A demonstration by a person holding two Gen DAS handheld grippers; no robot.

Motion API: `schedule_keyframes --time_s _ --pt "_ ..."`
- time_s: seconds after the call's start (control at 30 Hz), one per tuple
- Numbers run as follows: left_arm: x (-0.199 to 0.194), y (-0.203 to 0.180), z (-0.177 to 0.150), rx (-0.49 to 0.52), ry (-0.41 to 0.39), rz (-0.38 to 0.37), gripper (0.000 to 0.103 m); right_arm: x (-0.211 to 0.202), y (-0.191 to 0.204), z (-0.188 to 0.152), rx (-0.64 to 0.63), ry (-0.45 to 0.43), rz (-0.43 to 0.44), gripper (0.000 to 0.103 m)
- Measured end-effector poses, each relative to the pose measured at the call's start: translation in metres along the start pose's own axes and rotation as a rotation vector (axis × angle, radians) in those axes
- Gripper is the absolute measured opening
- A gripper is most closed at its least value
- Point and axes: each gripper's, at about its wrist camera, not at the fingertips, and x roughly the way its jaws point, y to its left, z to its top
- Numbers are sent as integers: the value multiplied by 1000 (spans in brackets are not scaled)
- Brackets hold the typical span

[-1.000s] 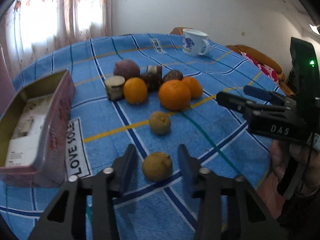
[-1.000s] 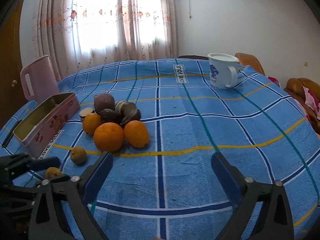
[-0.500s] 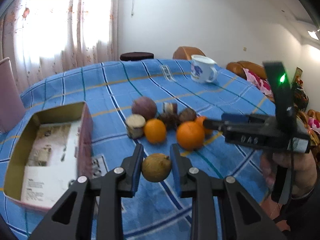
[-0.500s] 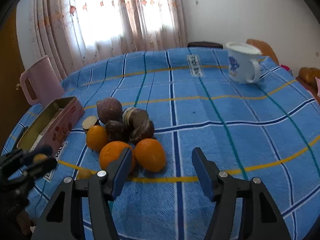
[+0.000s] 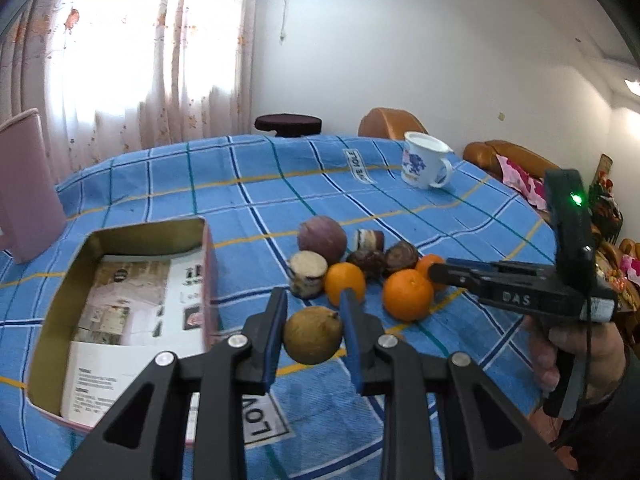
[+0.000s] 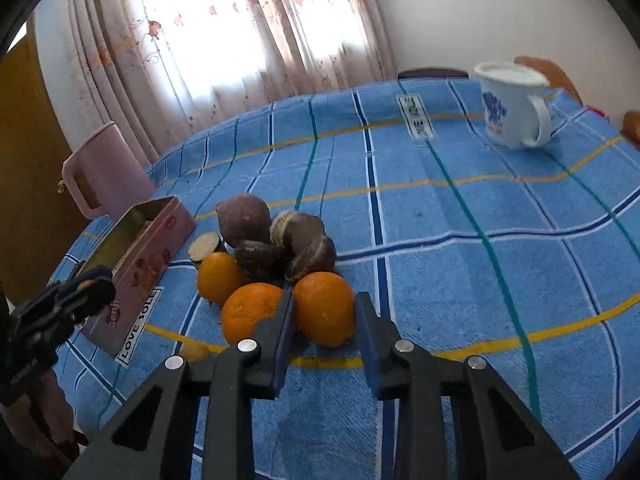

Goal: Organize fruits
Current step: 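Grasp a small yellow-brown fruit with the left tool while the right tool grasps an orange, then carry both held fruits over the pink tin box with both tools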

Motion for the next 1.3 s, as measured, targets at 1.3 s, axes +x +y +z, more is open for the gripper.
schedule_keyframes --time_s 1.3 --pt "-22 124 9 -106 -37 271 28 16 174 59 -389 -89 115 31"
